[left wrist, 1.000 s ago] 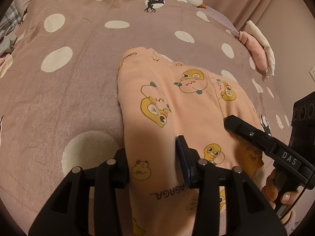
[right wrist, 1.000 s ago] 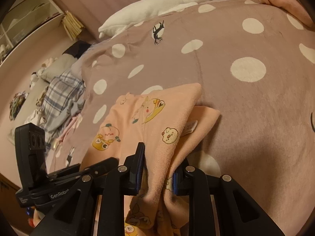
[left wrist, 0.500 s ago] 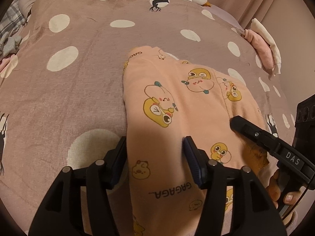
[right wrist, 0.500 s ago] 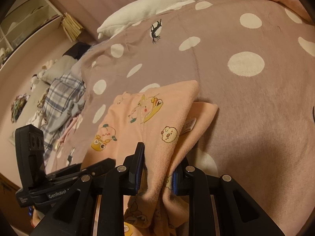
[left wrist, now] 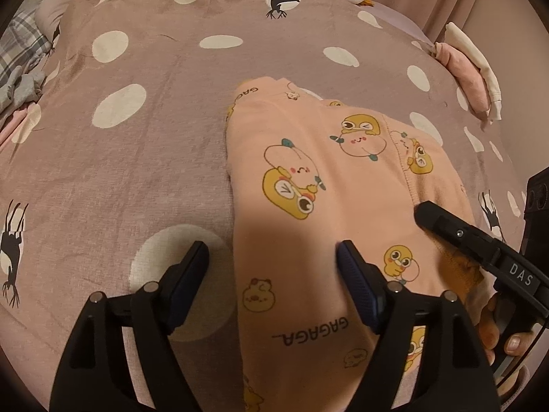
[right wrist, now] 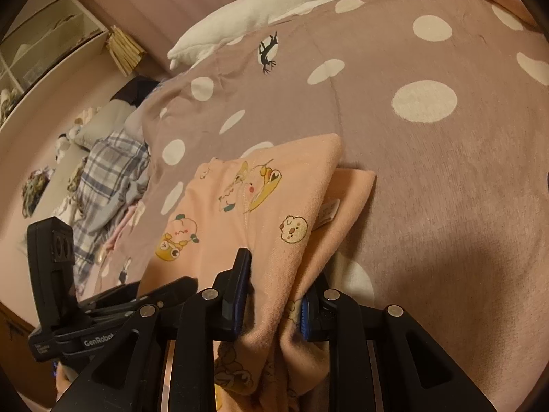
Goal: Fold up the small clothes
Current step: 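Open the left gripper and pull it back while the right gripper keeps holding the shirt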
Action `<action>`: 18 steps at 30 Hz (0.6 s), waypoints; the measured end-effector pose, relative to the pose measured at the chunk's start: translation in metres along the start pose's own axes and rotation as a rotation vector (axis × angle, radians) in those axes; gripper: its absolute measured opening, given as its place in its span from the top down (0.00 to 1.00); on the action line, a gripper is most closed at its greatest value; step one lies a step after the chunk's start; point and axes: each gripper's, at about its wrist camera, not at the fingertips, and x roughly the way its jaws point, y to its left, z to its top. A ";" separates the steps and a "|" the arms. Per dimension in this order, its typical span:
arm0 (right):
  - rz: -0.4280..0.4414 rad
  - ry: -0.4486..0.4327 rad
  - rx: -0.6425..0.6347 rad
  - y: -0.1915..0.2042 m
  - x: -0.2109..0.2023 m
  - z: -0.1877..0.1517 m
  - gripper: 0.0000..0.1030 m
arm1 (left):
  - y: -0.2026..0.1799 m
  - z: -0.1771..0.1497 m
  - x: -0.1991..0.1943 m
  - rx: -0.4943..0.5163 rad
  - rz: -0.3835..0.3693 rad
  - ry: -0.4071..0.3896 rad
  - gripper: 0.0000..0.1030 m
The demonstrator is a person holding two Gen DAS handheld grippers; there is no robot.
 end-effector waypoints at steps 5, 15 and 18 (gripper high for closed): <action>0.002 -0.002 -0.002 -0.001 0.000 -0.002 0.78 | -0.001 0.000 0.000 -0.004 0.015 0.005 0.21; 0.037 0.007 0.022 -0.006 0.001 -0.002 0.78 | -0.002 -0.001 0.000 -0.013 0.049 0.009 0.17; 0.048 0.008 0.032 -0.009 0.001 0.000 0.78 | -0.003 -0.001 -0.001 -0.015 0.060 0.011 0.15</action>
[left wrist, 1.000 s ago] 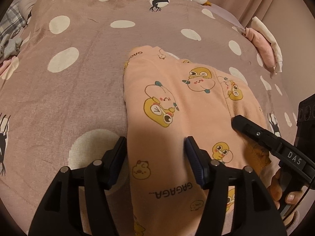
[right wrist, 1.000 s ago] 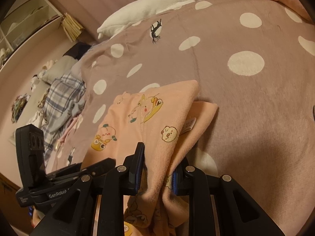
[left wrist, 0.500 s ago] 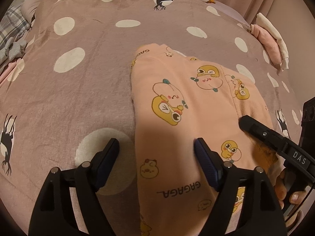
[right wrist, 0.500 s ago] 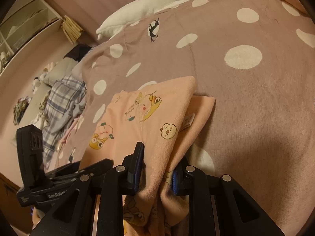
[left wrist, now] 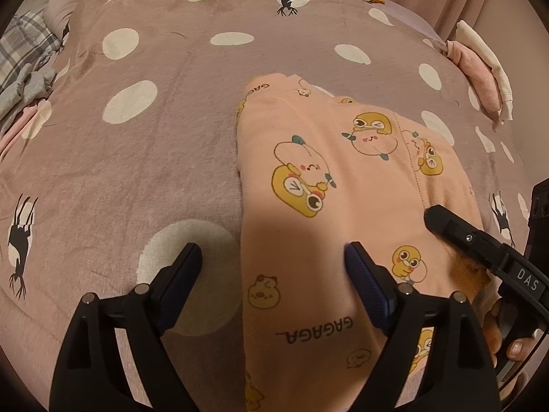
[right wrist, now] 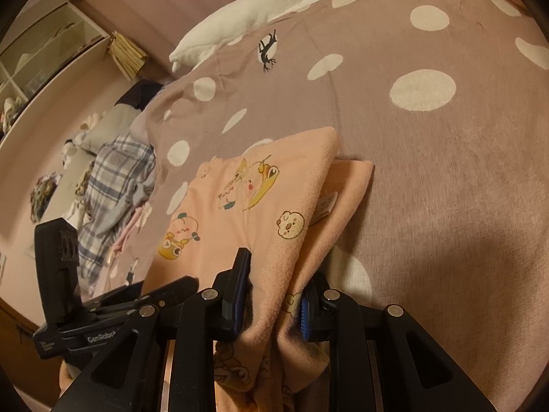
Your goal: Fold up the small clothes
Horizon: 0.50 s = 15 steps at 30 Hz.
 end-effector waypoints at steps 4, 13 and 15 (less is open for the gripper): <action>0.017 0.000 0.015 -0.003 0.000 0.000 0.78 | -0.001 0.000 0.000 -0.003 0.022 0.000 0.12; 0.042 -0.003 0.027 -0.006 0.001 0.000 0.77 | -0.003 0.000 -0.001 -0.005 0.061 0.004 0.08; 0.042 -0.003 0.026 -0.007 0.001 -0.001 0.77 | -0.004 0.000 -0.002 -0.005 0.070 0.005 0.07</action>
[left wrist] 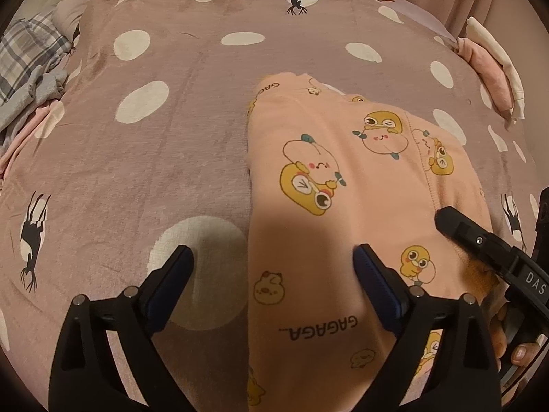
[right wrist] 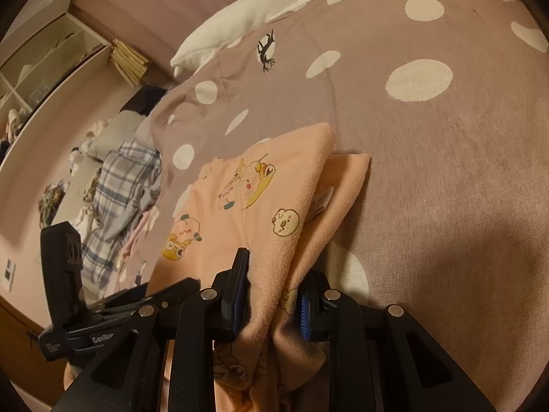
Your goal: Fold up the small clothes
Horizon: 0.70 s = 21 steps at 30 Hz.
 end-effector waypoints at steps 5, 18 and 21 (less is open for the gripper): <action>0.002 0.001 0.002 0.000 0.000 -0.001 0.77 | -0.002 -0.001 -0.001 0.008 0.032 0.000 0.03; -0.025 -0.016 -0.012 -0.002 -0.004 0.003 0.72 | 0.000 -0.009 -0.007 0.000 0.070 0.001 0.00; -0.034 -0.025 -0.008 -0.004 -0.007 0.004 0.72 | -0.002 -0.011 -0.009 0.006 0.084 -0.003 0.00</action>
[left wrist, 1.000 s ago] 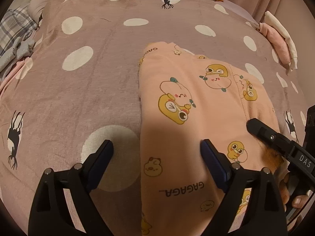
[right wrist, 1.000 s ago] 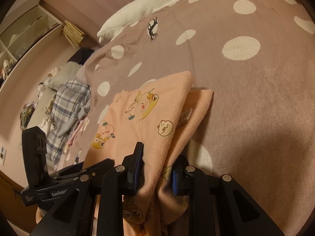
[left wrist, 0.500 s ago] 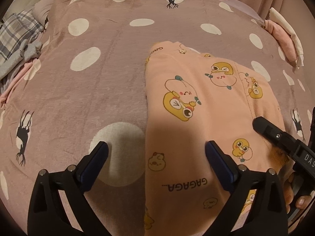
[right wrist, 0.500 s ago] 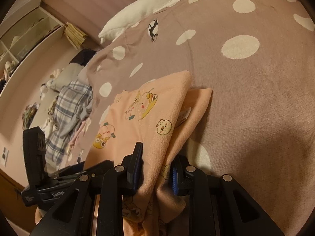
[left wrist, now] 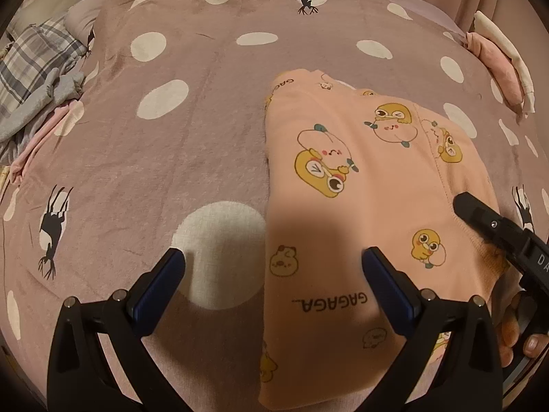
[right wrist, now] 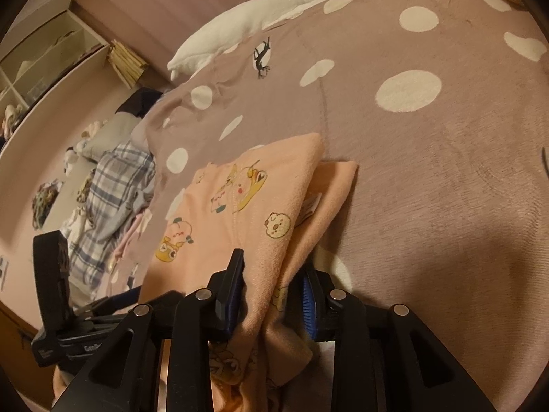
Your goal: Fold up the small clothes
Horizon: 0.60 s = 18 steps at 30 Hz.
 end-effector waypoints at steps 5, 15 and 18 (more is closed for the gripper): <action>-0.009 -0.001 -0.010 -0.002 0.000 0.001 0.72 | -0.002 -0.002 -0.002 0.003 0.019 0.000 0.00; -0.016 -0.004 -0.016 -0.001 -0.002 0.002 0.72 | -0.002 -0.004 -0.002 -0.020 0.030 -0.001 0.00; -0.018 -0.006 -0.016 -0.002 -0.003 0.003 0.72 | -0.002 -0.004 -0.002 -0.025 0.033 0.003 0.00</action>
